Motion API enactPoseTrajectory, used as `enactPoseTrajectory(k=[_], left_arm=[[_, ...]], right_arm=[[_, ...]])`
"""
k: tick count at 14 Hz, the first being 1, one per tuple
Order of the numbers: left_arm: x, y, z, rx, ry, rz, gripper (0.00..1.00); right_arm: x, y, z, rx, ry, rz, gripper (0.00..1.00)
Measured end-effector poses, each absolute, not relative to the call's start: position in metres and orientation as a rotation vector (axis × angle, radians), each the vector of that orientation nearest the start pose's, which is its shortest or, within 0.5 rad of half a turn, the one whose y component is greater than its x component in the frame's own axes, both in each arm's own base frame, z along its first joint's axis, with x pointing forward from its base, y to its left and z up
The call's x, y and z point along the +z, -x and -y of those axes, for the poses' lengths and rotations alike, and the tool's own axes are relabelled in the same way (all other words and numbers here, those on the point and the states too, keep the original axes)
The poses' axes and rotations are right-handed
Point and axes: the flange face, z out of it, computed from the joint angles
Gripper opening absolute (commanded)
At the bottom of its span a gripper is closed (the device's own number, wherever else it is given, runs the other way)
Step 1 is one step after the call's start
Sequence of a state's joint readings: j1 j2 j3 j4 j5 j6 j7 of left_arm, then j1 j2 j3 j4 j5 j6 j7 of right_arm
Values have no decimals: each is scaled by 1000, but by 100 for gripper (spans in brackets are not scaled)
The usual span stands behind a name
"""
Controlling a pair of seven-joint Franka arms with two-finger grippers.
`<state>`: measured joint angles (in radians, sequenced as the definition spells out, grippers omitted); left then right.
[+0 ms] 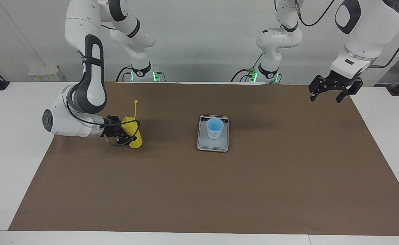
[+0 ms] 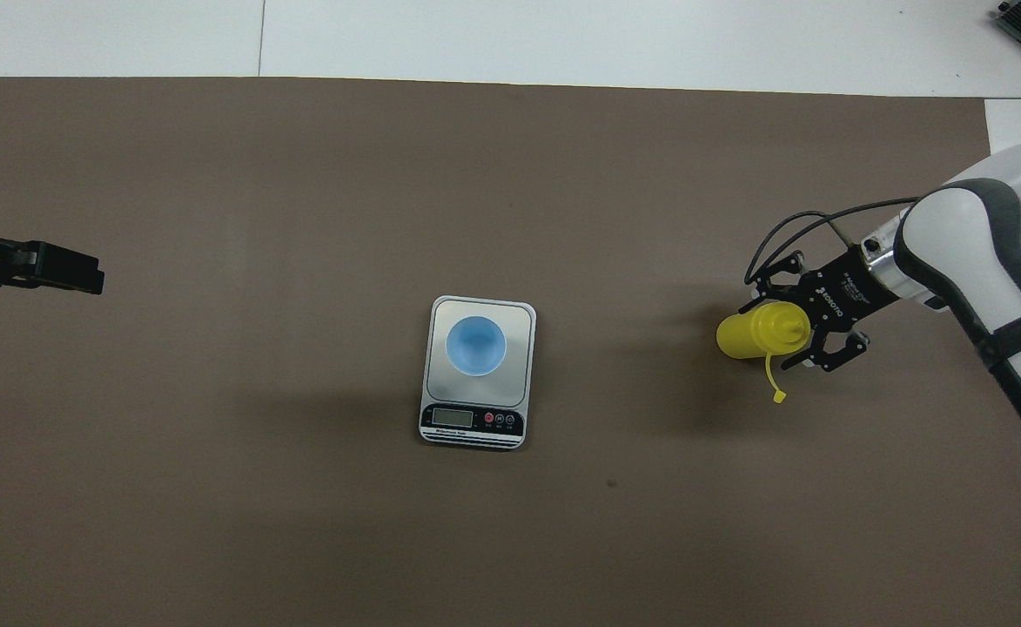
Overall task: Pour seasoning into cup on scale with both arms
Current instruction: 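Lift the yellow bottle with the right gripper over the cup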
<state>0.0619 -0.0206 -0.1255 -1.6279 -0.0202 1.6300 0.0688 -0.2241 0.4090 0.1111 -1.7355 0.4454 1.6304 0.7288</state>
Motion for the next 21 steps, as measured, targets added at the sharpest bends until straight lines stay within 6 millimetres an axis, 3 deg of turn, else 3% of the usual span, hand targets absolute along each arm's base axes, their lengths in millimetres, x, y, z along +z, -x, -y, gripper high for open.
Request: enactPoseTrajectory(k=[3,6,8,10,13,17,21], left_arm=[[615,-551,39,-39,3160,-206,100],[615,-551,40,-37,3160,-209,100],[615,-551,41,-36,3160,-212,100],[615,-550,41,-36,3160,-212,100],[615,-550,41,-36,3160,-212,100],[615,-550,41,-36,3160,-212,100],[615,-550,41,-36,3160,-212,100]], right_arm=[[328,-602,32,842,2376,-1289,0],[331,-606,33,793,2349,-1330,0],[347,-615,26,700,2326,-1420,0],[377,-624,-1,587,2292,-1523,0],[417,-629,-59,430,2309,-1614,0],[437,-632,-135,124,2454,-1681,0],[456,-632,-197,-191,2485,-1617,0]])
